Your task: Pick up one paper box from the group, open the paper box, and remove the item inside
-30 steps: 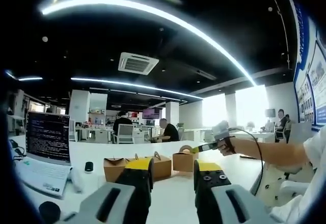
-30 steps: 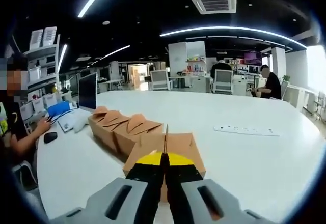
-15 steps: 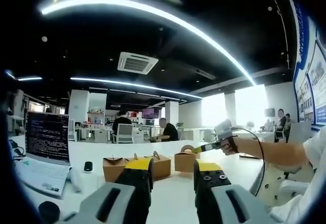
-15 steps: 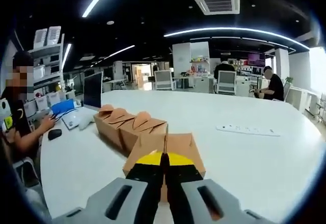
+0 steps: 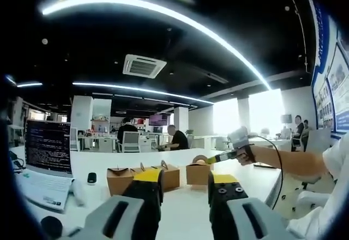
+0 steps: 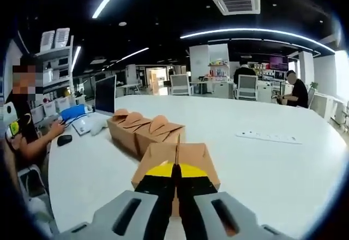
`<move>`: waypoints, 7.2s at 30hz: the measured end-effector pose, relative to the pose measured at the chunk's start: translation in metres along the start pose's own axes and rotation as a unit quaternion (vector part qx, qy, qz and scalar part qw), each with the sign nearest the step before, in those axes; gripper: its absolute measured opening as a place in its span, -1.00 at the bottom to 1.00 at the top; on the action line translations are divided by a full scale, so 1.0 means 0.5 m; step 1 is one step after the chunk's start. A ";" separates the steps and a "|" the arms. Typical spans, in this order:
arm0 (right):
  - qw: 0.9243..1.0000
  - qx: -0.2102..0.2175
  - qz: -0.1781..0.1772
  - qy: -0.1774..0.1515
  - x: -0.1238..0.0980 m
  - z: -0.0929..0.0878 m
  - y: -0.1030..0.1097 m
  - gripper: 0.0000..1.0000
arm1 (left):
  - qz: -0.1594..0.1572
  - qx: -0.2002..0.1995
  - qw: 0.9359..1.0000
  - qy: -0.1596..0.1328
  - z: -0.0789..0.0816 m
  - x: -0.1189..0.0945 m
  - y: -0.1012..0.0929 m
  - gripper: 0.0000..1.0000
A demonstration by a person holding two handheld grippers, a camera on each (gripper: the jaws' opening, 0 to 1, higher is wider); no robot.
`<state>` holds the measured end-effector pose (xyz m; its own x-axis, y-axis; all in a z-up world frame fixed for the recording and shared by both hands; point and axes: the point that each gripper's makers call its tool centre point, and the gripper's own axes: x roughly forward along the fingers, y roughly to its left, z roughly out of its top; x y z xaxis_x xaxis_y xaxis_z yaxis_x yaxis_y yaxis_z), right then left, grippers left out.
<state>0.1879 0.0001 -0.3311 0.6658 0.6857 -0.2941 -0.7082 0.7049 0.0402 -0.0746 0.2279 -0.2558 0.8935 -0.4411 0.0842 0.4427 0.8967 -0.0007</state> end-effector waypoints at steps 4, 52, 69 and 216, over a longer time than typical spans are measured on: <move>1.000 -0.006 0.007 0.001 -0.008 -0.007 0.016 -0.95 | -0.002 0.000 1.000 0.001 -0.001 0.000 -0.001 -0.30; 0.978 -0.084 0.189 0.005 -0.036 -0.029 0.208 -0.95 | -0.027 0.006 0.999 0.026 -0.025 0.008 -0.023 -0.27; 0.957 -0.106 0.268 0.009 -0.050 -0.044 0.267 -0.95 | -0.038 0.011 0.999 0.034 -0.032 0.010 -0.035 -0.27; 0.979 -0.087 0.179 -0.041 -0.172 -0.139 0.270 -0.17 | -0.081 -0.001 0.993 0.089 -0.261 0.223 -0.071 0.17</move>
<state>0.0186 0.0236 -0.3666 0.3791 0.9007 -0.2123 -0.9242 0.3799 -0.0387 0.0192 0.1418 -0.3763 0.8099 -0.5788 -0.0951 0.5812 0.8138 -0.0033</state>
